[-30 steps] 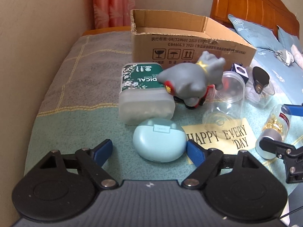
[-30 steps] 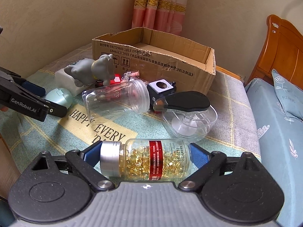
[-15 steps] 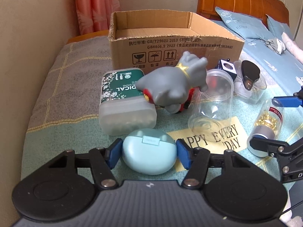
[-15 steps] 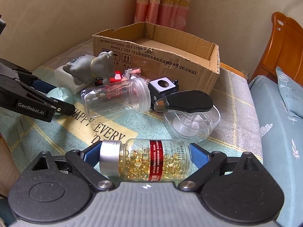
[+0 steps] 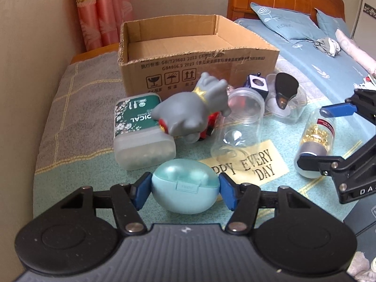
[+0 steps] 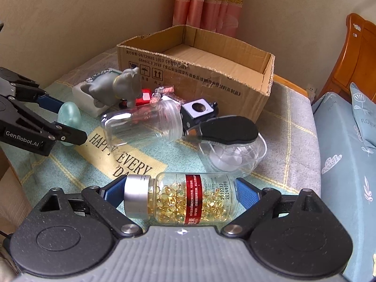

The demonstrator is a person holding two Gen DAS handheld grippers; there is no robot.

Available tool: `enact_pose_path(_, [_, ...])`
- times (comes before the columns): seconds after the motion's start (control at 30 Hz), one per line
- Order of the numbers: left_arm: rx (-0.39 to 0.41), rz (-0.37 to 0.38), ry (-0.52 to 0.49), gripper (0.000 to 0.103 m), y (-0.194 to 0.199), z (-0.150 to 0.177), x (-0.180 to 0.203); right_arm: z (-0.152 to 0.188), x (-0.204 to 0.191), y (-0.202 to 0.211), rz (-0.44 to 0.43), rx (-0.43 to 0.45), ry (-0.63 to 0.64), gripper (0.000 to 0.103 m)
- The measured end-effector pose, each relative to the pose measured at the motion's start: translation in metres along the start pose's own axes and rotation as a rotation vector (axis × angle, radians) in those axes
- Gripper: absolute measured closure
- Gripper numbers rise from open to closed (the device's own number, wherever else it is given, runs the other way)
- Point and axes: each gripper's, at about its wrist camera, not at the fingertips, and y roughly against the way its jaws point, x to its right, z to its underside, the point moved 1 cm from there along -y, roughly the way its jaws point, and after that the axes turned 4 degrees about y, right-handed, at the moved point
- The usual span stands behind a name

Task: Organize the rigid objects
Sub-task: 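Grasp the mint-green round case with the left gripper and lift it, then drop the mint-green case into the box with the left gripper while the right drops the bottle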

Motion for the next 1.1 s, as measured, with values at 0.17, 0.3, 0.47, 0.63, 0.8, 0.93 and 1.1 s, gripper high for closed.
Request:
enact_pose_path(0.17, [0.022,0.013,0.006,0.043,0.017,-0.007,0.003,-0.007,0.003,0.011,-0.011,0.021,0.005,0.006])
enact_pose_path(0.3, [0.06,0.023,0.005,0.043,0.035,-0.024,0.004,-0.017,0.008,0.021,-0.025,0.054,0.008,0.006])
enact_pose_path(0.47, [0.137,0.01,-0.009,0.043,0.048,-0.062,0.006,-0.038,0.021,0.032,-0.03,0.11,0.012,0.006])
enact_pose_path(0.63, [0.191,0.002,-0.019,0.043,0.037,-0.118,0.003,-0.064,0.035,0.038,-0.016,0.163,0.034,0.006])
enact_pose_path(0.8, [0.174,-0.006,-0.043,0.042,-0.002,-0.177,-0.002,-0.092,0.054,0.038,-0.002,0.205,0.029,0.006])
enact_pose_path(0.93, [0.113,-0.043,-0.052,0.042,-0.049,-0.213,-0.012,-0.108,0.066,0.033,0.01,0.213,0.024,0.006])
enact_pose_path(1.1, [0.031,-0.072,-0.038,0.042,-0.098,-0.227,-0.024,-0.121,0.08,0.026,0.031,0.207,0.019,0.006])
